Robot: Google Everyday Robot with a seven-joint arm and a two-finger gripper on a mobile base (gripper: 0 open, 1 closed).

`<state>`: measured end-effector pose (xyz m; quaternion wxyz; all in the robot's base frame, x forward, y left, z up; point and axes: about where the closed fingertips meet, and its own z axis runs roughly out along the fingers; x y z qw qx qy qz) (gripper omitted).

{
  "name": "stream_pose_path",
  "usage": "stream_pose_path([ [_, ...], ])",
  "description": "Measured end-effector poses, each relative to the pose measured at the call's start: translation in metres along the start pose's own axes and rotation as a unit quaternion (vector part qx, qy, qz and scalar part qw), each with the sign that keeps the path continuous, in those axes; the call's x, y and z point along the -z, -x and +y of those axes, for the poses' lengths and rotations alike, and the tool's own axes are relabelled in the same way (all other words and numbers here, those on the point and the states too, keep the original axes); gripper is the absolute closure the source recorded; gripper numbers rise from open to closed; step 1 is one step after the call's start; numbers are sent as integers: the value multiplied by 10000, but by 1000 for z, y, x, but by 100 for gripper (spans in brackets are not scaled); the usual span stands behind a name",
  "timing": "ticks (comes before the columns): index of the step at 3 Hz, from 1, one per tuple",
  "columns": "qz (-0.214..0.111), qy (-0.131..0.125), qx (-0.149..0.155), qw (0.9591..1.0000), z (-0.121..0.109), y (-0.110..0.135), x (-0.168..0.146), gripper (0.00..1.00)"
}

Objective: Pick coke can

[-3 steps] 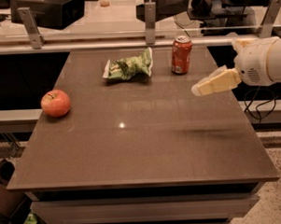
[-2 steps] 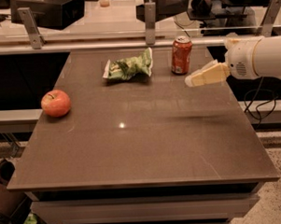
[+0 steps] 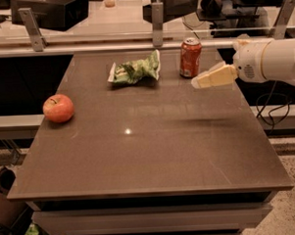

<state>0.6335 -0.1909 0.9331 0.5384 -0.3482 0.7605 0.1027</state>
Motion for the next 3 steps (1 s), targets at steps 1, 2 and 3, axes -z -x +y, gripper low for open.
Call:
stream_pose_path([
  [1,-395,-42,-175,9991,-12,4,-13,0],
  [2,-737,27,-286,9969,-20,9,-27,0],
  [3,-919,90,-401,9949,-25,9,-39,0],
])
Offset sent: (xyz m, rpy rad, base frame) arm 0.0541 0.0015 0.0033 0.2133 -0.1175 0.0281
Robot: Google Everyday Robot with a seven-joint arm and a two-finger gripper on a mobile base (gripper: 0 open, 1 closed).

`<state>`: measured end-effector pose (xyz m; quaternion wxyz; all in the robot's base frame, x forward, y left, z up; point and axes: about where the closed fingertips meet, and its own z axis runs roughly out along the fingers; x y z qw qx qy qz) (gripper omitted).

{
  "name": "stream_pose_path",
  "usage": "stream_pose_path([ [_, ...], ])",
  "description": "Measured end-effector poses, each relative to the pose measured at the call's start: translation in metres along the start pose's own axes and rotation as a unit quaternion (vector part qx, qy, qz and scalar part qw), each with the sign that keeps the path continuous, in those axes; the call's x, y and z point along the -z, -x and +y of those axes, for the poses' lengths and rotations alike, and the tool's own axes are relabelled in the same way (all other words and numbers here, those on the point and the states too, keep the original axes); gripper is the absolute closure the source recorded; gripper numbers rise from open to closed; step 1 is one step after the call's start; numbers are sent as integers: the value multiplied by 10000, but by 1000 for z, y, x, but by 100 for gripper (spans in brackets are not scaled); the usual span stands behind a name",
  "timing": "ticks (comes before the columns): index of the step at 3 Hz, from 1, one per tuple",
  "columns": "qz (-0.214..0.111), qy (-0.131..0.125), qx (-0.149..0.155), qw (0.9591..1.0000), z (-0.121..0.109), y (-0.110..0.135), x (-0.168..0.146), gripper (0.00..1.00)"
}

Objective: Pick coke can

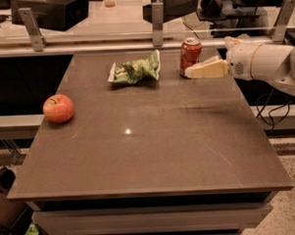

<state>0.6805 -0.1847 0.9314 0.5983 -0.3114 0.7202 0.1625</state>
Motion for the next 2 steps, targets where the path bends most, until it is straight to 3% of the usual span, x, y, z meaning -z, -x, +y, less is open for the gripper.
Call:
stream_pose_path([
  [2,71,-33,-141,9999,-10,-19,-28,0],
])
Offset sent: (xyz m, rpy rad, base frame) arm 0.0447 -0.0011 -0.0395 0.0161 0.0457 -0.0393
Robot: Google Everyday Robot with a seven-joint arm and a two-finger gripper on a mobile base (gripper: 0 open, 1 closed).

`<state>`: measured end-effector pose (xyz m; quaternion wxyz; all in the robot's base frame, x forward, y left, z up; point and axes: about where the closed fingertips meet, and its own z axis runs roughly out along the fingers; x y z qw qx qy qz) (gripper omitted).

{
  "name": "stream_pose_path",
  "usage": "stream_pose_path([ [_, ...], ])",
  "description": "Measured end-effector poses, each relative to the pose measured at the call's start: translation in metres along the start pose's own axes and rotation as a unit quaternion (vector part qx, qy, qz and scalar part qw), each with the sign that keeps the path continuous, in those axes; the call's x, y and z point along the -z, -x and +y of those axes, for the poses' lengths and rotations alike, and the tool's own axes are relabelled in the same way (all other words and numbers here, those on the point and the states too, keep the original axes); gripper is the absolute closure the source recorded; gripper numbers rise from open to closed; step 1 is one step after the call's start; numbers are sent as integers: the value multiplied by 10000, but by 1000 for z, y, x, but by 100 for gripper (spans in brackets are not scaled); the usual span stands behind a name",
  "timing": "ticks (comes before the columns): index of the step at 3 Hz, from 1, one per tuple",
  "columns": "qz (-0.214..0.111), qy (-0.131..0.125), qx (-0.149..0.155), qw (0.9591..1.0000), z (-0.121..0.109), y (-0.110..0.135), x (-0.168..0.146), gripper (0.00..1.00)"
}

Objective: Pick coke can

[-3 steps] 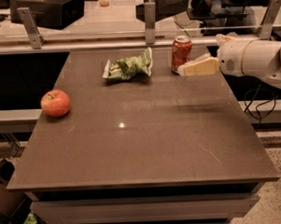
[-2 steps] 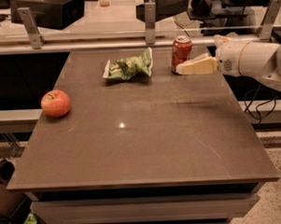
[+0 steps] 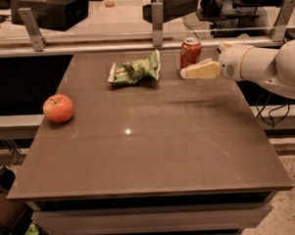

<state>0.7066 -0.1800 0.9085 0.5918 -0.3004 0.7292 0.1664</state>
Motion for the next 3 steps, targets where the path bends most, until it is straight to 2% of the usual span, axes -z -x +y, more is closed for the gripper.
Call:
stream_pose_path([
  [1,3,-8,-47,10000,-10,-6,-13,0],
  [3,-231,4,-87,9997,-25,-2,-36,0],
])
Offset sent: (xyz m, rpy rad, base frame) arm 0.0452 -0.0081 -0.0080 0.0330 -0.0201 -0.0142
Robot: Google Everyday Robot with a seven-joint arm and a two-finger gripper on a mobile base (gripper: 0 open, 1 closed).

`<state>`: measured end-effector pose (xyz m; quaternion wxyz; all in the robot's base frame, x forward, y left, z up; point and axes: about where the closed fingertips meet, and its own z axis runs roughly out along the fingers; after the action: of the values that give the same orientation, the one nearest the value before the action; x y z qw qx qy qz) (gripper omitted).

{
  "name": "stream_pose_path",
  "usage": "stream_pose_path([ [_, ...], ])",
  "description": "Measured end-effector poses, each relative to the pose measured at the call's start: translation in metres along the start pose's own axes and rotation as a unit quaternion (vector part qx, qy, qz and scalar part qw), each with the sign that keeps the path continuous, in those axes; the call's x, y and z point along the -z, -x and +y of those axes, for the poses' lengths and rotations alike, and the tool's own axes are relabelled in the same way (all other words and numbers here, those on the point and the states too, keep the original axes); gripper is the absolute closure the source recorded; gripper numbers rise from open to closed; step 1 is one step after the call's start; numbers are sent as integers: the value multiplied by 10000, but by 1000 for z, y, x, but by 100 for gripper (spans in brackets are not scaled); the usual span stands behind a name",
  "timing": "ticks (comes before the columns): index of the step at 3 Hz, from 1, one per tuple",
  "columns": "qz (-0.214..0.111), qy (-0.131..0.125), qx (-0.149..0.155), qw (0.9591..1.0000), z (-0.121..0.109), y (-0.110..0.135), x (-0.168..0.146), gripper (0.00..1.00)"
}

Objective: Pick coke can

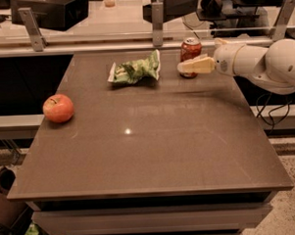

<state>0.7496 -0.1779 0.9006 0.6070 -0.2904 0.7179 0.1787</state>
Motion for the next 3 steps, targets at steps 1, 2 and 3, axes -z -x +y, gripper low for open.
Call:
stream_pose_path([
  [1,-103,27,-66,9999,-3,-2,-10,0],
  [2,-213,70,-161,9996,-5,-7,-18,0],
  [3,-386,127,-318,9987,-7,-13,-27,0],
])
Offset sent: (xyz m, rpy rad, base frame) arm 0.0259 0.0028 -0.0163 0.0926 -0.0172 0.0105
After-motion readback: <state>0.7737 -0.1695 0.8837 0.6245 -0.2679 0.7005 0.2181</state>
